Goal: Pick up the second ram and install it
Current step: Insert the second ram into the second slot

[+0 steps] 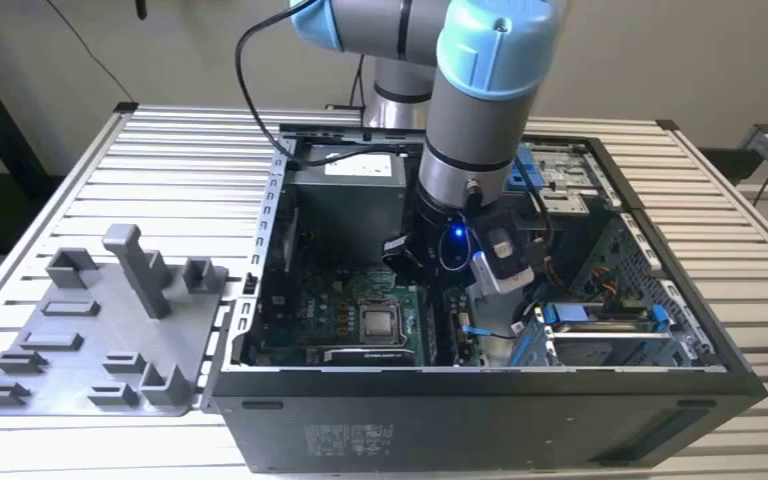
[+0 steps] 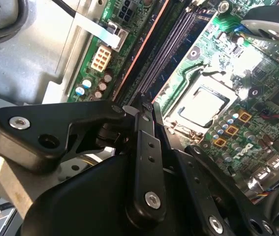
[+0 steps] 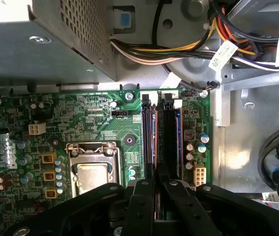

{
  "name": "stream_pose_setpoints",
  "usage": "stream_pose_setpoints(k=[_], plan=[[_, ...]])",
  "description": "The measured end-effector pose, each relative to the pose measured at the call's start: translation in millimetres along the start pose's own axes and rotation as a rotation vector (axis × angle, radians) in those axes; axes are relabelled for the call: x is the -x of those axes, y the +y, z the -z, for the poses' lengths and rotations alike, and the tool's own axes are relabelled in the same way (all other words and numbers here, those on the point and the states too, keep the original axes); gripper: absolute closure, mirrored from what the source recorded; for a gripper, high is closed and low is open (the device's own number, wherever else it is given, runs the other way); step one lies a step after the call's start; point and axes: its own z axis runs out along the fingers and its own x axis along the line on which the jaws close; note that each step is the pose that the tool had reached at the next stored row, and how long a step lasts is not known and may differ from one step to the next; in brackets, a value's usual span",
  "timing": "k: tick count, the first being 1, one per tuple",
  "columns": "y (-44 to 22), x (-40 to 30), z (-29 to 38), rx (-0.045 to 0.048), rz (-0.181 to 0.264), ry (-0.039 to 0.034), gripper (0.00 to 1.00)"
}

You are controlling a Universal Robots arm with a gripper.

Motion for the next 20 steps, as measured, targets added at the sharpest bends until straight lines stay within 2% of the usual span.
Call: stream_pose_setpoints(k=[7, 20], plan=[[0.1, 0.9, 0.0, 0.0001, 0.002, 0.0002, 0.86], [0.2, 2.0, 0.1, 0.0002, 0.041, -0.0001, 0.86]])
